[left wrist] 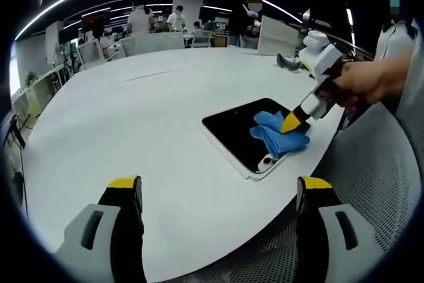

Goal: Wipe the mirror surface with the cleaning cloth until all visible marks leave the cleaned area.

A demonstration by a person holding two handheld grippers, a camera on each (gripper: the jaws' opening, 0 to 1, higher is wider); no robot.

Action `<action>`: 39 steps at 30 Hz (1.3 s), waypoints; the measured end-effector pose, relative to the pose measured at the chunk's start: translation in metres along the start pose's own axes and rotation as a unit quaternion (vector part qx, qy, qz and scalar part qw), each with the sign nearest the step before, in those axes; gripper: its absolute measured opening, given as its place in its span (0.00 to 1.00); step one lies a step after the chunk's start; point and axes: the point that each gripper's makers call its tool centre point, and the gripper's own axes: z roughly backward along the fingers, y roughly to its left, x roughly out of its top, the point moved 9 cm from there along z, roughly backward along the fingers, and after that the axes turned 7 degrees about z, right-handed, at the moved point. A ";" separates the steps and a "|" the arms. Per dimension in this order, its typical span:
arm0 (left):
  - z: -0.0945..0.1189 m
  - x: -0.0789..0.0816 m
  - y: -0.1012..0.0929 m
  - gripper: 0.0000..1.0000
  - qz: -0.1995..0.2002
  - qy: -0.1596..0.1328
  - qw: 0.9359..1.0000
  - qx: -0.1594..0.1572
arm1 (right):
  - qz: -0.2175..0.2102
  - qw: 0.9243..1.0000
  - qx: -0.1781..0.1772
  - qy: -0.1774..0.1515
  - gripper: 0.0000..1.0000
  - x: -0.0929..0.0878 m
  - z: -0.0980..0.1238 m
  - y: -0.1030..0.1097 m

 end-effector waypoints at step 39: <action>0.002 -0.003 0.004 0.95 -0.001 0.004 1.000 0.018 | 0.069 0.997 0.034 0.008 0.00 0.019 -0.027 0.049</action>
